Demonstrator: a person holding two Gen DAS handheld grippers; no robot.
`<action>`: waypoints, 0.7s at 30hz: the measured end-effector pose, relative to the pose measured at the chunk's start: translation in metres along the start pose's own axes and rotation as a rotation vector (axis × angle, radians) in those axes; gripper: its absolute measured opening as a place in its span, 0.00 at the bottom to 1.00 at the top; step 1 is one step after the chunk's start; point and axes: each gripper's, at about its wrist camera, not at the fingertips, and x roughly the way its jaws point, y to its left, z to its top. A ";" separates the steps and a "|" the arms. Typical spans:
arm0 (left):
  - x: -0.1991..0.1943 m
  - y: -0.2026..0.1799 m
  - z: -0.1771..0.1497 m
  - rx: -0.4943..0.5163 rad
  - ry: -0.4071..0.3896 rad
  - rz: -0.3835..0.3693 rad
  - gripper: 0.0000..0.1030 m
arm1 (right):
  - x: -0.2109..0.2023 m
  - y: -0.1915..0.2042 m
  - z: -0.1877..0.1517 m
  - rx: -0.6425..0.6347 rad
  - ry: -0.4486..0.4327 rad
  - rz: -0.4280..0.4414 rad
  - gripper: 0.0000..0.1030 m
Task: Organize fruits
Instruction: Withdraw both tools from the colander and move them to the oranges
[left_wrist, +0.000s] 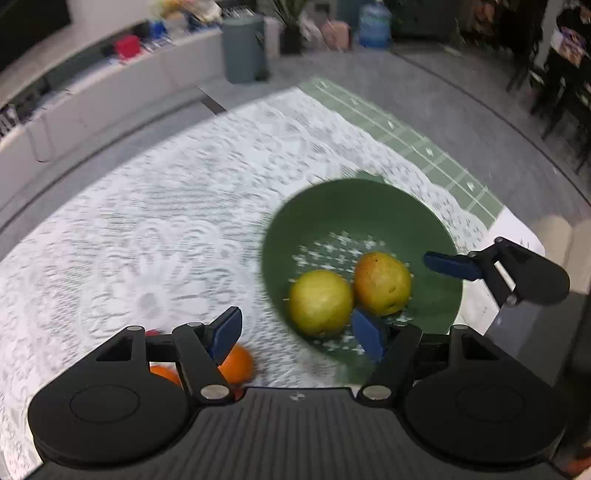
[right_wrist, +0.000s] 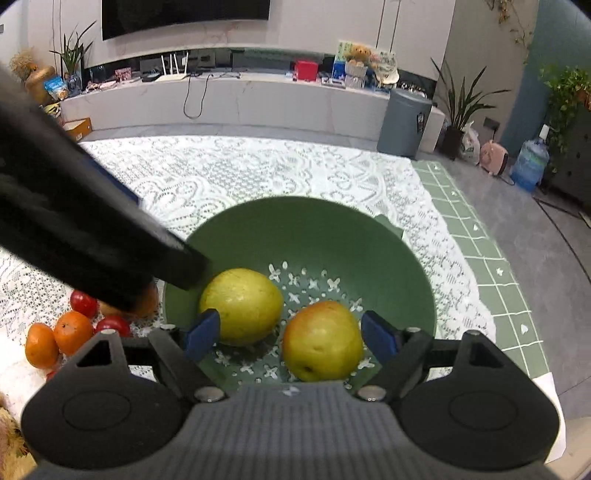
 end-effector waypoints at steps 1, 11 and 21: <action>-0.009 0.005 -0.006 -0.013 -0.022 0.010 0.78 | -0.002 0.001 -0.001 0.002 -0.005 -0.006 0.78; -0.073 0.071 -0.075 -0.197 -0.226 0.079 0.78 | -0.053 0.030 -0.006 0.004 -0.187 -0.056 0.79; -0.078 0.099 -0.140 -0.274 -0.335 0.056 0.72 | -0.070 0.097 -0.007 -0.002 -0.291 0.136 0.64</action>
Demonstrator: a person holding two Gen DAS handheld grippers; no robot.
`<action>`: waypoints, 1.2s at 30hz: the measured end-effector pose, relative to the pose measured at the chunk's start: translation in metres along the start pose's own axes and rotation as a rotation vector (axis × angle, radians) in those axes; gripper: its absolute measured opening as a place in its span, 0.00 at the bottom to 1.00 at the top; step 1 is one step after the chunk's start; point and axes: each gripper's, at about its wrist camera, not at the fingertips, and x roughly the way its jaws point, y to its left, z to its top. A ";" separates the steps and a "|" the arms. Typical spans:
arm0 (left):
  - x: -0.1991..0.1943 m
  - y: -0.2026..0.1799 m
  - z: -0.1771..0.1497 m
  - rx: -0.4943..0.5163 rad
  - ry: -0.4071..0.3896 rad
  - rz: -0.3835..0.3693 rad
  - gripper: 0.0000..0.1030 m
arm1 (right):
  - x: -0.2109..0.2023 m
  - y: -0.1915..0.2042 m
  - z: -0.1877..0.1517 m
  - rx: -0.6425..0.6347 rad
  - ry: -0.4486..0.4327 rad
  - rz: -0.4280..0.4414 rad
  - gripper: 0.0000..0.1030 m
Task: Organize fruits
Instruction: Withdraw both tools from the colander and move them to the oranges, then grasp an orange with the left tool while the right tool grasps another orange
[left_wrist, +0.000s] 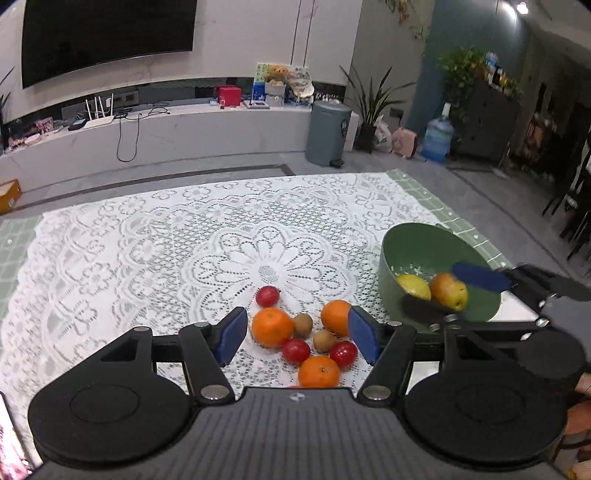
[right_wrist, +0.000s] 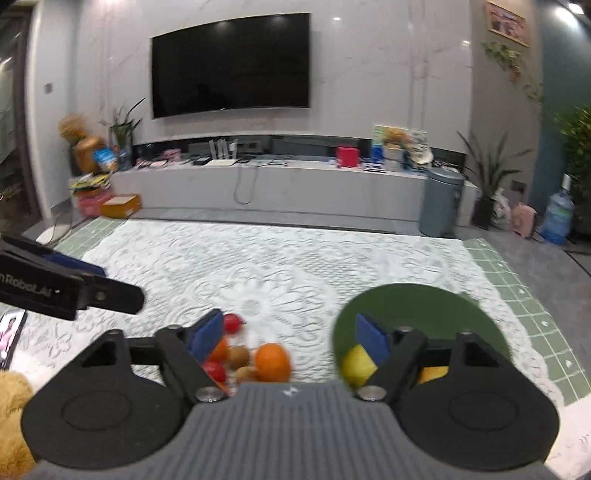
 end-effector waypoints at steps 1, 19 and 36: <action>0.001 0.002 -0.004 -0.010 -0.010 -0.004 0.71 | 0.002 0.008 -0.002 -0.018 0.007 0.005 0.62; 0.044 0.017 -0.071 0.024 0.201 -0.114 0.60 | 0.048 0.027 -0.030 0.003 0.255 0.148 0.39; 0.069 0.012 -0.075 0.007 0.238 -0.086 0.56 | 0.085 0.022 -0.037 0.223 0.394 0.243 0.39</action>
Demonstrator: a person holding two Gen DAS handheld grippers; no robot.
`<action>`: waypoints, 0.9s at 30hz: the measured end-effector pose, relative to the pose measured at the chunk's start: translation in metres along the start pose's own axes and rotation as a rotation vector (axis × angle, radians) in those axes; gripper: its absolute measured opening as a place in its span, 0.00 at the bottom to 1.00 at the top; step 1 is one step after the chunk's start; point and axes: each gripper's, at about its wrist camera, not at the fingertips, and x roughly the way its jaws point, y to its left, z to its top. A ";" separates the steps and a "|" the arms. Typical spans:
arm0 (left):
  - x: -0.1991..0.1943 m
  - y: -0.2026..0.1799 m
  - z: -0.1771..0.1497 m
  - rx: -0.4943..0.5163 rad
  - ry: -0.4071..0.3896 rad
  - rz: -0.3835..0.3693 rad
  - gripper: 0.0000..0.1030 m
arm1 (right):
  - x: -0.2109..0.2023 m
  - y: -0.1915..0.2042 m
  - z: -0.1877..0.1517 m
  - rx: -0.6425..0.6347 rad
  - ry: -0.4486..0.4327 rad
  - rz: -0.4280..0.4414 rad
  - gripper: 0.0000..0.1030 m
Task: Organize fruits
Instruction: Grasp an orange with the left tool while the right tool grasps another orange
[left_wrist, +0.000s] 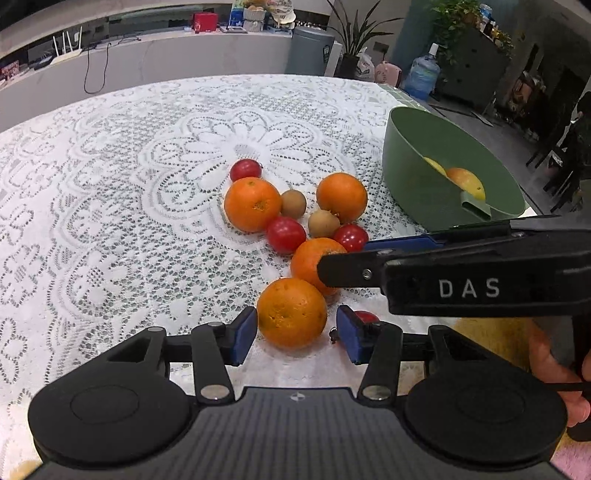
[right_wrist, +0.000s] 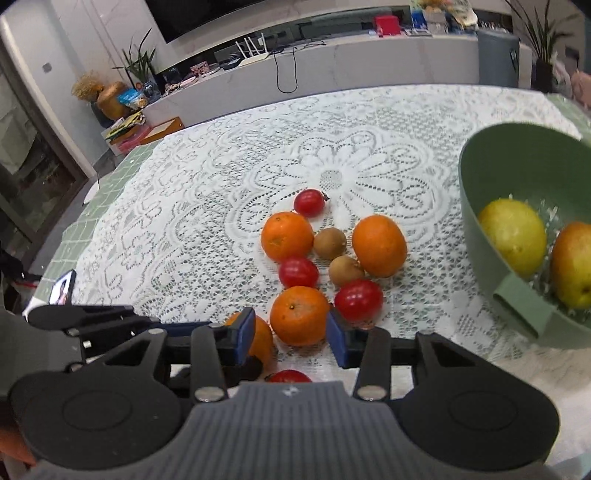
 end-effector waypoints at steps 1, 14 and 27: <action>0.001 0.000 0.000 0.000 0.001 0.004 0.56 | 0.003 -0.001 0.001 0.012 0.007 0.005 0.39; 0.012 0.006 0.003 -0.031 0.019 -0.003 0.53 | 0.020 -0.005 0.005 0.057 0.040 -0.014 0.40; 0.017 0.007 0.002 -0.042 0.027 0.004 0.50 | 0.023 -0.014 0.006 0.110 0.050 0.015 0.41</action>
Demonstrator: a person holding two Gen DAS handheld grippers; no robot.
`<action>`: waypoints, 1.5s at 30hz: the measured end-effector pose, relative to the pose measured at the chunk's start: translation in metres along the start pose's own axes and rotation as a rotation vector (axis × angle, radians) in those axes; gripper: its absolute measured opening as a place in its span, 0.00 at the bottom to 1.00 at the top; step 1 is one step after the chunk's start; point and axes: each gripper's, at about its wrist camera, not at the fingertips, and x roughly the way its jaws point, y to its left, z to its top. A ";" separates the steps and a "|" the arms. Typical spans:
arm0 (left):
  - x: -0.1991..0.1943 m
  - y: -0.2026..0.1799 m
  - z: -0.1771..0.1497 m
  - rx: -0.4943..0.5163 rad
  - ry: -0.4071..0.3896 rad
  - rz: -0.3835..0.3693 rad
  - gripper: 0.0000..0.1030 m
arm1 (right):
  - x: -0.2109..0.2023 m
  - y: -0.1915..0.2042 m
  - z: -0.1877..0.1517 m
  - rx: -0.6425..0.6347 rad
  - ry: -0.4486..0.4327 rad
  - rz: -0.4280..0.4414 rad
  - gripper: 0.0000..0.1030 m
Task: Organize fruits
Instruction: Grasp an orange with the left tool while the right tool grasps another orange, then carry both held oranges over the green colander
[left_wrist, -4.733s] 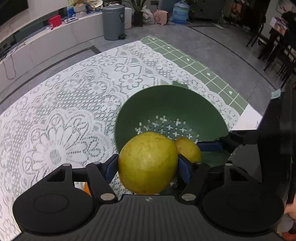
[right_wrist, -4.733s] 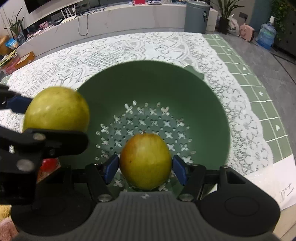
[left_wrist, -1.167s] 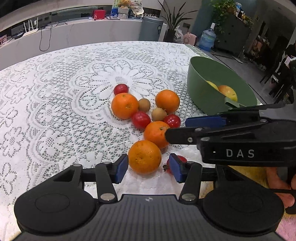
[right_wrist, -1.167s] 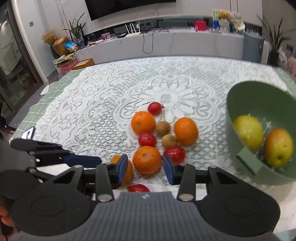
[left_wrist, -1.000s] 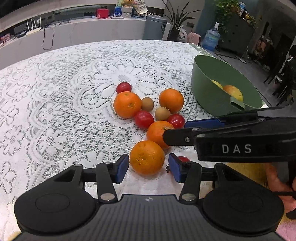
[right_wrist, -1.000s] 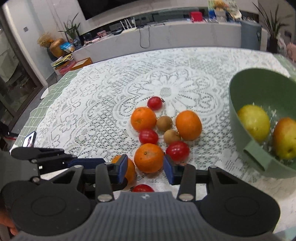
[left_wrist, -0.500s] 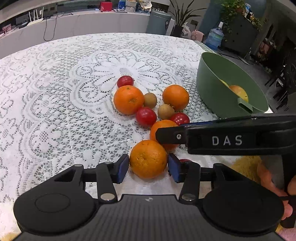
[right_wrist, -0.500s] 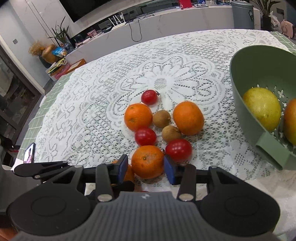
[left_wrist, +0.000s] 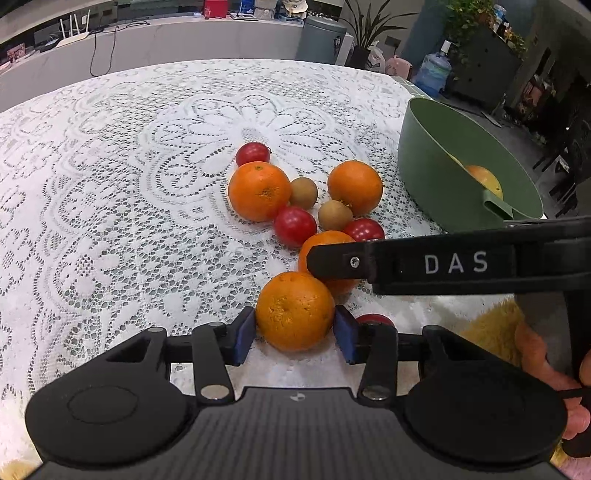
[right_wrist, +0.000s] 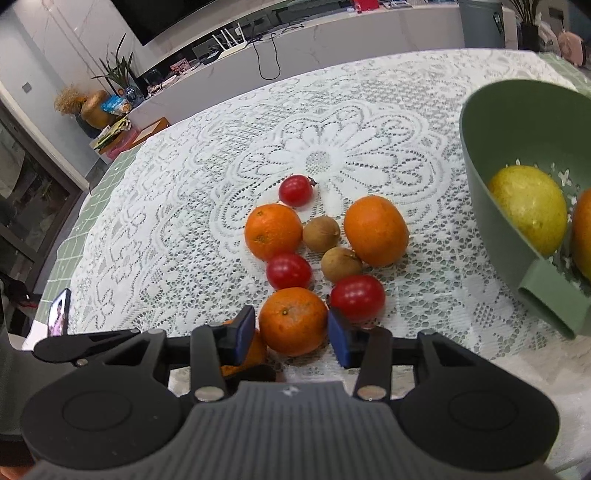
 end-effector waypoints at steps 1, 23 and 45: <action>0.000 0.000 -0.001 0.001 -0.002 0.001 0.50 | 0.000 -0.001 0.000 0.009 0.005 0.004 0.41; -0.046 -0.010 -0.003 -0.011 -0.163 0.058 0.49 | -0.060 0.007 -0.015 -0.048 -0.213 0.025 0.35; -0.028 -0.117 0.081 0.277 -0.222 -0.004 0.49 | -0.136 -0.079 0.027 0.070 -0.514 -0.233 0.35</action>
